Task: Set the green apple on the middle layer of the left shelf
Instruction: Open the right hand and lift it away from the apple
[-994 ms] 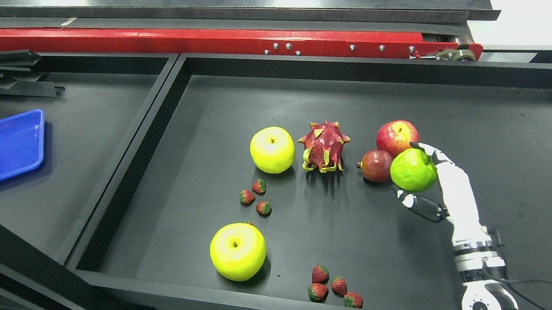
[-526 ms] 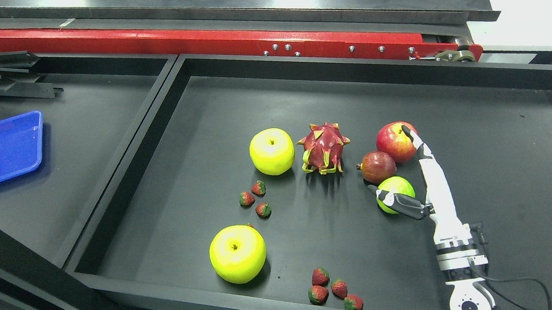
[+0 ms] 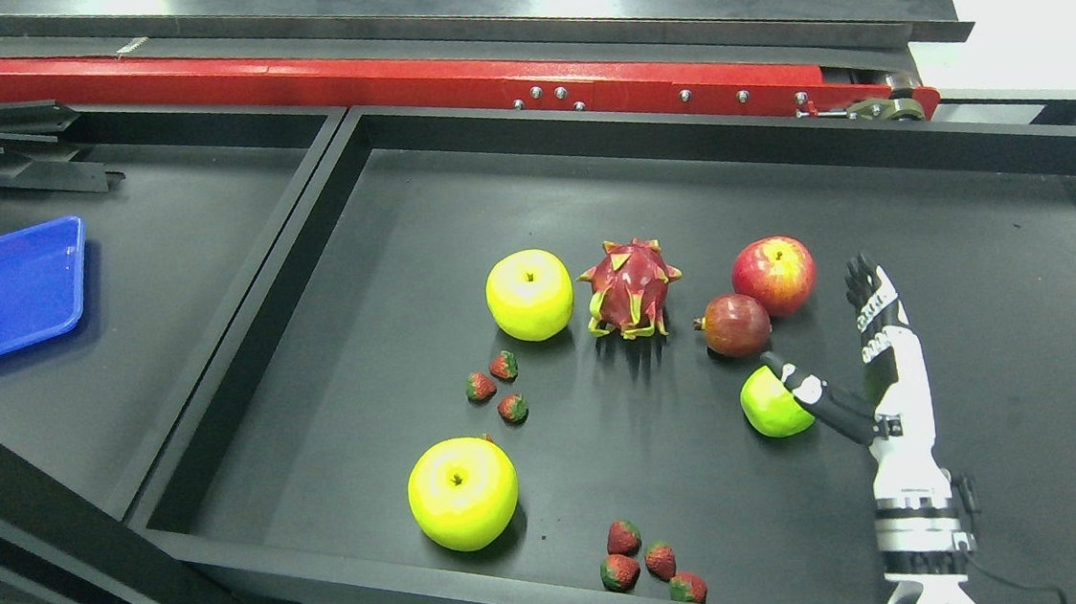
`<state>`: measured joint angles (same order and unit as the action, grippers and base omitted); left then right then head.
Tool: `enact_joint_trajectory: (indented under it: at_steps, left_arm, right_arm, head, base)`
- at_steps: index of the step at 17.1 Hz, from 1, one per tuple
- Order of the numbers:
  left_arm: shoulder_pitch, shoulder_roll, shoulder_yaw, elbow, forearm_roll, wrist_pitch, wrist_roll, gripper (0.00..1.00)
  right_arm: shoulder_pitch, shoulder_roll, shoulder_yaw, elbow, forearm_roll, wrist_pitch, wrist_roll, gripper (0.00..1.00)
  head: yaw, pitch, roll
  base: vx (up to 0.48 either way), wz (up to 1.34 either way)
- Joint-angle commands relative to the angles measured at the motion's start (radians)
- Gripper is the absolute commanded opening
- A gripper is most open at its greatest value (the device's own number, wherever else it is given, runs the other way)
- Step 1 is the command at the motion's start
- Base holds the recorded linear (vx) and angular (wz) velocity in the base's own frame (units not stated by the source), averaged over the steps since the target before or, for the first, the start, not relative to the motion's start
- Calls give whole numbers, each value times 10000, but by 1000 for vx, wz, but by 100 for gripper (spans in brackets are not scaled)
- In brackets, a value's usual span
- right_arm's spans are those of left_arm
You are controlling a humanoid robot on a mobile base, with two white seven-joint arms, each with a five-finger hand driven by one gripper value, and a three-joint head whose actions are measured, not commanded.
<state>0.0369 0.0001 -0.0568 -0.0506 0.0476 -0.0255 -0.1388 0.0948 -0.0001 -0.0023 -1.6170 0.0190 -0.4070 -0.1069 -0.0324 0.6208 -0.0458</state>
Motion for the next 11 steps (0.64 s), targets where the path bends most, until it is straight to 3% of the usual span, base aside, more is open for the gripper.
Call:
enact_joint_trajectory:
  at_steps: [1,11]
  left_arm:
    - [0,174,0,0,0,-6,-7,100]
    - [0,174,0,0,0,-6,8,100]
  right_arm:
    - [755,-174,652,-29,-1202,-117,333,100]
    - [801,-174,667,-14,-1202,-25,624,100]
  head:
    - [0,0,0]
    - [0,0,0]
  base:
    - [0,0]
    - [-2,0]
